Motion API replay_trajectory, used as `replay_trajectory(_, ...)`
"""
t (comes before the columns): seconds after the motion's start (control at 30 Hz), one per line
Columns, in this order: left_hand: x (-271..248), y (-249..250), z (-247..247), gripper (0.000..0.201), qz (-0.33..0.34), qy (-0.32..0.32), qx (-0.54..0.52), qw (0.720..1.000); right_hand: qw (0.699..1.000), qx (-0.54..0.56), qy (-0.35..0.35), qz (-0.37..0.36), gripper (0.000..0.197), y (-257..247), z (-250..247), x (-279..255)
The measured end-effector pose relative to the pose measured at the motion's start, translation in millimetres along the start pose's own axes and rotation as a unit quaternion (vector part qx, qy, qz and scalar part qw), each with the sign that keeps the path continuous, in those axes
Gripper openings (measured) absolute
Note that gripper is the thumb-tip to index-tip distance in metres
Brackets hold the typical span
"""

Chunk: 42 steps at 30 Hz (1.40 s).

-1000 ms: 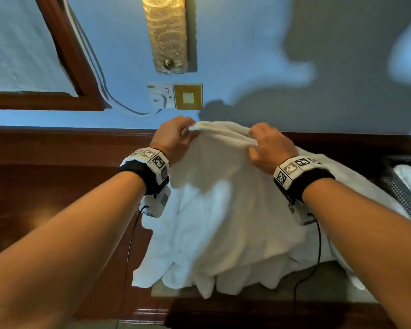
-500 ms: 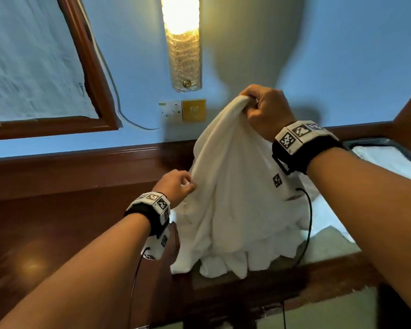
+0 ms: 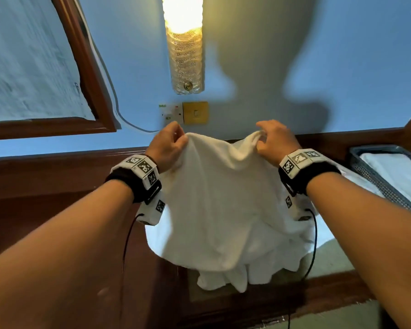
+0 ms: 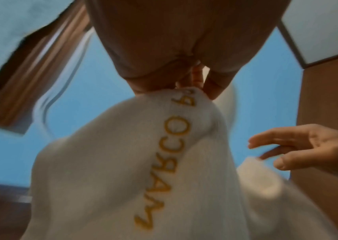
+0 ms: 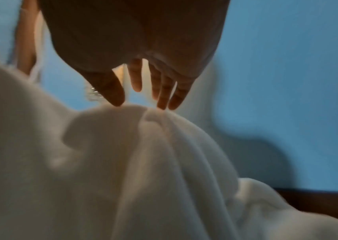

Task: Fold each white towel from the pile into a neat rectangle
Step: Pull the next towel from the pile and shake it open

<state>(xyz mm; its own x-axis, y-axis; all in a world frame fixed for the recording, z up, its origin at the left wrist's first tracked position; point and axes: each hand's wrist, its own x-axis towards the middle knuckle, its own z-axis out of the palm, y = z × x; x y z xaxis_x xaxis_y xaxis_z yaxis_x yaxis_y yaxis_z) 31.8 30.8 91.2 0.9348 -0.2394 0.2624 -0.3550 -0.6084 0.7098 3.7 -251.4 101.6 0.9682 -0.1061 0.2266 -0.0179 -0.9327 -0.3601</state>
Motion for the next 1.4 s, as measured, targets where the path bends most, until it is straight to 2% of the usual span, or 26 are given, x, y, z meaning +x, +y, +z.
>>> replay_trajectory(0.07,13,17,-11,0.011,0.048,-0.025,0.036,0.998,0.995,0.023,-0.012,-0.099,0.061,-24,16,-2)
replay_trajectory(0.13,20,28,-20,0.009,0.104,-0.032,0.071,0.992,0.984,0.07,-0.063,-0.15,0.071,-52,24,-2)
replay_trajectory(0.17,21,30,-24,0.009,0.127,-0.031,0.086,0.988,0.978,0.09,-0.103,-0.155,0.068,-63,26,1)
replay_trajectory(0.2,21,30,-28,0.008,0.14,-0.03,0.099,0.985,0.971,0.111,-0.127,-0.169,0.056,-72,29,5)
replay_trajectory(0.23,20,29,-32,0.008,0.145,-0.029,0.108,0.983,0.97,0.109,-0.135,-0.17,0.032,-81,30,9)
replay_trajectory(0.27,18,26,-35,0.007,0.143,-0.026,0.11,0.983,0.966,0.119,-0.122,-0.192,0.005,-87,30,14)
replay_trajectory(0.33,11,14,-44,0.008,0.12,-0.019,0.087,0.989,0.963,0.132,-0.082,-0.22,0.023,-95,27,22)
replay_trajectory(0.4,2,0,-54,0.01,0.092,-0.018,0.06,0.994,0.957,0.146,-0.04,-0.247,0.013,-103,23,27)
replay_trajectory(0.43,-3,-10,-58,0.012,0.075,-0.027,0.054,0.995,0.955,0.146,-0.025,-0.258,0.02,-109,17,26)
replay_trajectory(0.53,-17,-40,-62,0.018,0.002,-0.082,0.116,0.99,0.944,0.18,0.008,-0.277,0.033,-120,10,30)
replay_trajectory(0.57,-21,-49,-63,0.02,-0.019,-0.088,0.125,0.988,0.944,0.188,0.017,-0.269,0.033,-123,7,29)
replay_trajectory(0.63,-27,-57,-71,0.019,-0.029,-0.076,0.05,0.995,0.955,0.182,0.036,-0.232,0.027,-124,5,31)
replay_trajectory(0.73,-30,-55,-94,0.021,-0.002,-0.036,-0.048,0.998,0.978,0.137,0.072,-0.142,0.021,-121,9,37)
replay_trajectory(0.8,-31,-48,-112,0.015,0.025,-0.037,-0.079,0.996,0.986,0.076,0.092,-0.116,0.016,-128,16,34)
replay_trajectory(0.87,-30,-42,-126,0.009,0.043,-0.027,-0.121,0.991,0.983,0.018,0.127,-0.132,0.016,-146,26,19)
replay_trajectory(0.93,-29,-40,-137,0.017,0.047,-0.003,-0.156,0.987,0.967,0.015,0.168,-0.193,0.015,-175,42,-10)
replay_trajectory(1.0,-30,-37,-144,0.023,0.048,0.0,-0.171,0.984,0.954,0.064,0.167,-0.241,0.013,-205,54,-45)
replay_trajectory(1.1,-41,-31,-152,0.022,0.039,-0.03,-0.224,0.973,0.96,0.093,0.131,-0.231,0.029,-234,69,-96)
replay_trajectory(1.2,-62,-20,-156,0.026,0.018,-0.052,-0.301,0.952,0.977,0.052,0.126,-0.163,0.05,-250,85,-136)
replay_trajectory(1.3,-85,-2,-160,0.027,-0.009,-0.093,-0.4,0.912,0.985,0.095,0.138,-0.039,0.066,-267,92,-152)
replay_trajectory(1.4,-101,12,-164,0.028,-0.017,-0.115,-0.441,0.89,0.981,0.112,0.156,0.039,0.063,-281,90,-149)
